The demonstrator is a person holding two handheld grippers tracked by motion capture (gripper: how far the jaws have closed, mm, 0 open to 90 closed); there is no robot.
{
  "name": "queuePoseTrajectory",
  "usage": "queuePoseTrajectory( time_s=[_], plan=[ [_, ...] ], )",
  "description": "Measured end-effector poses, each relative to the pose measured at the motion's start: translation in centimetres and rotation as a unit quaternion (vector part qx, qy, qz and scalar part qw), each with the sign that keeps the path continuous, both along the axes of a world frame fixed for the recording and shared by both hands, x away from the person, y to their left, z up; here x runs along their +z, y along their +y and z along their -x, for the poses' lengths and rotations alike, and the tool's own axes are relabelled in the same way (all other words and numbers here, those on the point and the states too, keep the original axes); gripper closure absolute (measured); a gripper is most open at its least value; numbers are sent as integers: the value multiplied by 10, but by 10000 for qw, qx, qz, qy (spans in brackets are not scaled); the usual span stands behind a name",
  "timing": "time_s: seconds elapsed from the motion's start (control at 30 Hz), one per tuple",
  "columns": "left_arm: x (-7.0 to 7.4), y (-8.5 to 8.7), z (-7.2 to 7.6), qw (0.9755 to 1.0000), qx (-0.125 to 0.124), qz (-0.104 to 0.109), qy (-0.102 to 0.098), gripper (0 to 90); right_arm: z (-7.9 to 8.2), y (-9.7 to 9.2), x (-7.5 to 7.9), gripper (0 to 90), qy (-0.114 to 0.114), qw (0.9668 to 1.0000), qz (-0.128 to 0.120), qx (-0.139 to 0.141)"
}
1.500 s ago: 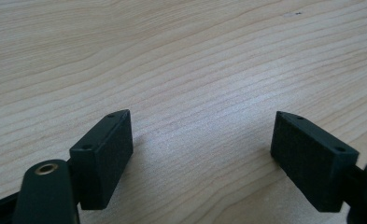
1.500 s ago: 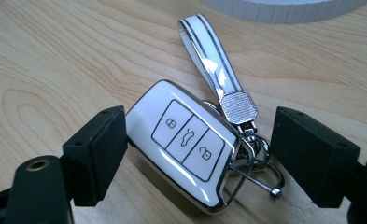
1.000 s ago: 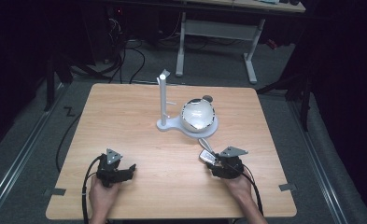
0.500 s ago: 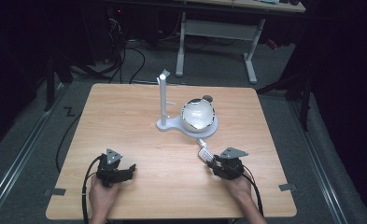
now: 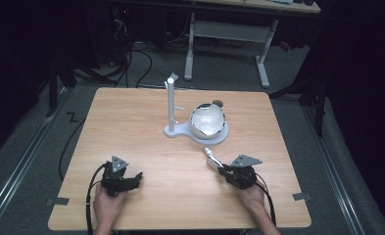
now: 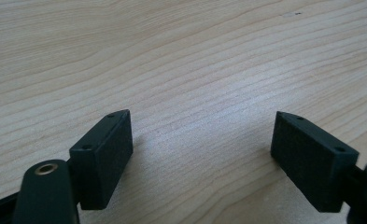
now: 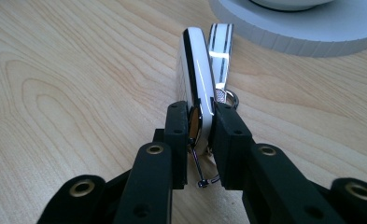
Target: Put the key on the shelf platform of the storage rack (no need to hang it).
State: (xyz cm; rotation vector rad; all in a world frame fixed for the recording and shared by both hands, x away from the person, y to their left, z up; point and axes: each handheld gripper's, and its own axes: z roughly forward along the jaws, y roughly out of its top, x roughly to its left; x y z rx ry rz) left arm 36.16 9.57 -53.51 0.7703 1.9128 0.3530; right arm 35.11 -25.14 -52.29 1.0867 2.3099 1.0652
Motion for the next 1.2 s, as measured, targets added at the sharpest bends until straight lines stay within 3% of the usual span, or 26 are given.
queuePoseTrajectory(
  time_s=[0.33, 0.5, 0.83, 1.2],
  plan=[
    [0, 0, 0, 10000, 4, 4, 2, 212, 6, -12, 15, 781, -70, 9996, -273, -19],
    [0, 0, 0, 10000, 13, 11, 10, 212, 7, -15, 25, 783, -147, 9996, -251, 20],
    [0, 0, 0, 10000, 9, 9, 9, 212, 12, -25, 53, 785, -366, 9982, -475, 63],
    [0, 0, 0, 10000, 2, 5, 3, 212, 18, -34, 71, 785, -470, 9974, -538, 105]
  ],
)
